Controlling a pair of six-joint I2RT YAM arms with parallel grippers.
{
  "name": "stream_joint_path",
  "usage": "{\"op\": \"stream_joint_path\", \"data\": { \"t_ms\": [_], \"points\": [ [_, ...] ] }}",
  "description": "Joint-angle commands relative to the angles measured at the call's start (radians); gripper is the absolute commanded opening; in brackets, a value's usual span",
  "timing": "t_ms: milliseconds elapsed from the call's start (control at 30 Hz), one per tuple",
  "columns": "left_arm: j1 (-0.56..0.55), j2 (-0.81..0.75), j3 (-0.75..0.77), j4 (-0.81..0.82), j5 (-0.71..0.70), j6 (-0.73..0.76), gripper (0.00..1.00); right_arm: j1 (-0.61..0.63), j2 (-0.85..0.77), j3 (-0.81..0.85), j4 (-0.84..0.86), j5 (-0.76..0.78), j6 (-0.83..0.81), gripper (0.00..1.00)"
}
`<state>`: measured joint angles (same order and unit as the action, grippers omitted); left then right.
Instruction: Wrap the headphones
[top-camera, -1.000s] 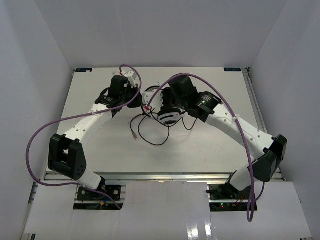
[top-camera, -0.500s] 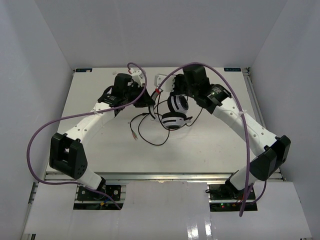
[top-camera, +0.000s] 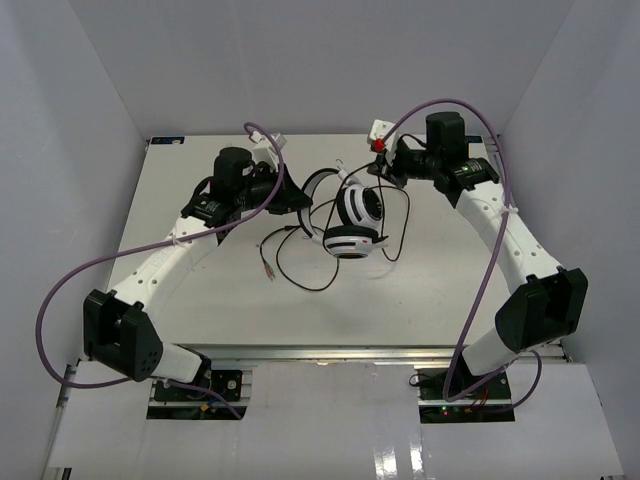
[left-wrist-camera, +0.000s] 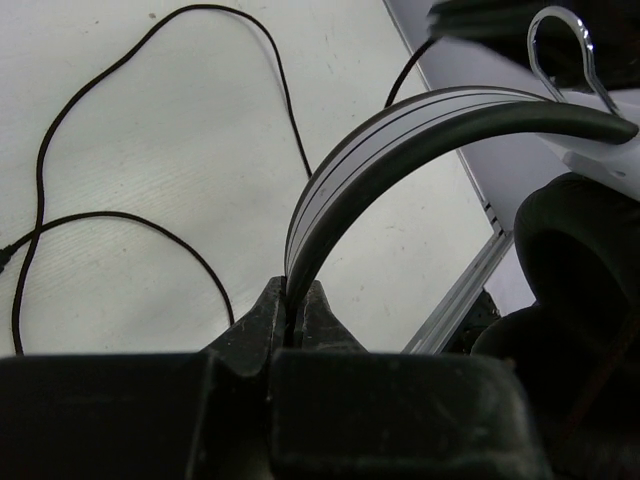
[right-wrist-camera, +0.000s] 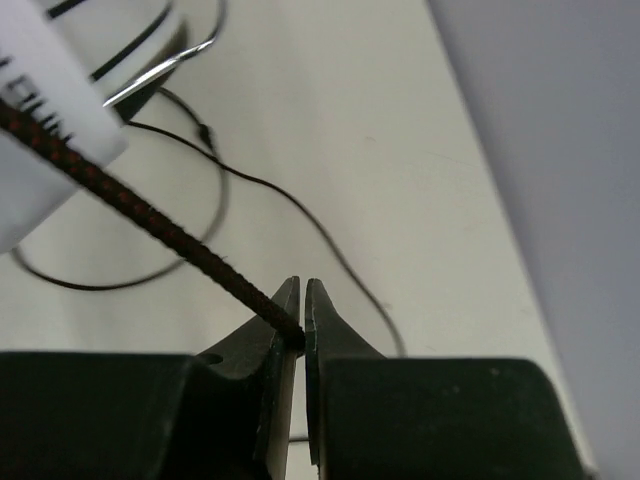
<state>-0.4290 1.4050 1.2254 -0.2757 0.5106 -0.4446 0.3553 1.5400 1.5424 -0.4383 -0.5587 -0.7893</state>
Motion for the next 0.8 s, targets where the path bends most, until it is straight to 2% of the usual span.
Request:
{"op": "stream_joint_path", "data": {
  "t_ms": [0,67,100,133,167,233,267,300,367,500,767],
  "points": [
    [-0.001,-0.093,0.084,0.079,0.075,-0.102,0.0,-0.064,0.037,-0.127,0.183,-0.543,0.244,0.08],
    [-0.002,-0.108,0.107,0.085,0.063,-0.123,0.0,-0.065,0.057,-0.174,0.324,-0.656,0.359,0.1],
    [-0.004,-0.119,0.13,0.082,0.046,-0.132,0.0,-0.063,0.073,-0.227,0.523,-0.755,0.535,0.12],
    [-0.005,-0.128,0.155,0.078,0.026,-0.149,0.0,-0.06,0.079,-0.29,0.652,-0.811,0.77,0.15],
    [-0.007,-0.131,0.172,0.07,0.017,-0.159,0.0,-0.052,0.084,-0.334,0.82,-0.828,0.923,0.17],
    [-0.011,-0.136,0.221,0.038,-0.003,-0.185,0.0,-0.025,0.121,-0.43,1.416,-0.82,1.242,0.37],
    [-0.011,-0.136,0.232,0.024,-0.014,-0.197,0.0,-0.009,0.163,-0.435,1.659,-0.816,1.447,0.43],
    [-0.012,-0.135,0.253,0.004,-0.033,-0.207,0.0,0.005,0.201,-0.432,1.832,-0.802,1.602,0.51],
    [-0.013,-0.138,0.284,-0.018,-0.073,-0.226,0.0,0.033,0.289,-0.424,2.075,-0.768,1.869,0.6],
    [-0.013,-0.164,0.326,-0.053,-0.21,-0.267,0.0,0.095,0.3,-0.484,2.116,-0.714,1.831,0.63],
    [-0.013,-0.197,0.368,-0.058,-0.567,-0.446,0.0,0.117,0.154,-0.755,2.043,-0.58,1.639,0.58]
  ]
}}
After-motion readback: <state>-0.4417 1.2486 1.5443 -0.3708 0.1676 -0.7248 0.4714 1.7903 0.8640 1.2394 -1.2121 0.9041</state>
